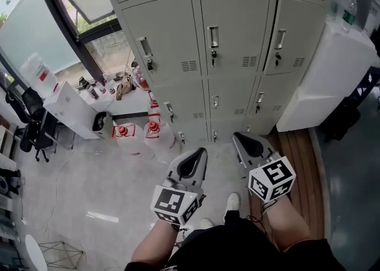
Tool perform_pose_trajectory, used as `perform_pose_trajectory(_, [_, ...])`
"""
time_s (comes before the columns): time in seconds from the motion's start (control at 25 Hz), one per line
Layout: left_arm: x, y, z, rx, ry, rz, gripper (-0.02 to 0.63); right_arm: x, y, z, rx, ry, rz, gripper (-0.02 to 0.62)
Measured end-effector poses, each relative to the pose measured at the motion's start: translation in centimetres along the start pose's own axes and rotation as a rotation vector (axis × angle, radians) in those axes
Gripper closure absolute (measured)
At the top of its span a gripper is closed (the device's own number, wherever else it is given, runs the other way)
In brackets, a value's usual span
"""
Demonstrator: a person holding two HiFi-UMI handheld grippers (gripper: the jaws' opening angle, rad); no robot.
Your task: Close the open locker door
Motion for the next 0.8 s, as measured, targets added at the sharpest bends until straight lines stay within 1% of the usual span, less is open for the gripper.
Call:
perform_pose_trajectory(0.28, [0.6,2.3,0.1,0.036,0.016,-0.004,0.589,1.1,1.0,2.9,0.03,-0.002,0.011,0.542])
perform_pose_trajectory(0.8, [1.0,5.5,0.6,0.038,0.005,-0.009,0.589,1.5,1.5,6.3,0.024,0.002,-0.006,0.541])
Point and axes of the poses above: the fingertips, and each gripper's own axes: y backward along the fingers, z to its left, x out of its underside, the point moved 9 cm from there along y, backward along the fingers, and after that the axes turned 4 degrees about -y, right-handed, at the moved point
